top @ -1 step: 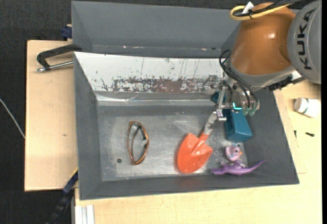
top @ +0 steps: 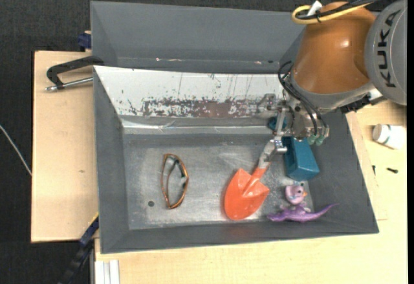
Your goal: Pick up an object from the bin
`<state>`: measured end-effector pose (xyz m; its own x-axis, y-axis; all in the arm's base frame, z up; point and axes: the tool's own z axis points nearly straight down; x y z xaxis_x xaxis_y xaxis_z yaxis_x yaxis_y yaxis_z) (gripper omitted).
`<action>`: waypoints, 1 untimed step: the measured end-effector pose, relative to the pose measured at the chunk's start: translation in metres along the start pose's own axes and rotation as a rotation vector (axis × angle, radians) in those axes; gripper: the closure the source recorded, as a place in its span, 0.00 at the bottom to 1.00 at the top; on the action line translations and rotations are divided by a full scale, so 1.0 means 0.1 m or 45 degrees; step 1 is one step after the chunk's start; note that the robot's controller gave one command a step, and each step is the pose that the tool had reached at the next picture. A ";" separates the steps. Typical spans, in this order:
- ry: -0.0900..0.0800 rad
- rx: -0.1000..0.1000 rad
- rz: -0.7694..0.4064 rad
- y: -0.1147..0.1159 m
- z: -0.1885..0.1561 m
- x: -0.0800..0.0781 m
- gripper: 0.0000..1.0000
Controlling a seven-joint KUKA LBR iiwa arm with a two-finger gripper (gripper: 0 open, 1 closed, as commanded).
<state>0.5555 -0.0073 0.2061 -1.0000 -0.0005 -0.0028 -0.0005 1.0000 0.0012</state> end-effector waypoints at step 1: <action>-0.006 0.001 -0.034 0.08 0.55 0.09 0.00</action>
Offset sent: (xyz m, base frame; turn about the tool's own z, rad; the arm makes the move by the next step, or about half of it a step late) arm -0.0485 -0.0214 -0.0882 0.3118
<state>0.5462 0.0005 0.1506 -0.9996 -0.0272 -0.0074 -0.0272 0.9996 0.0006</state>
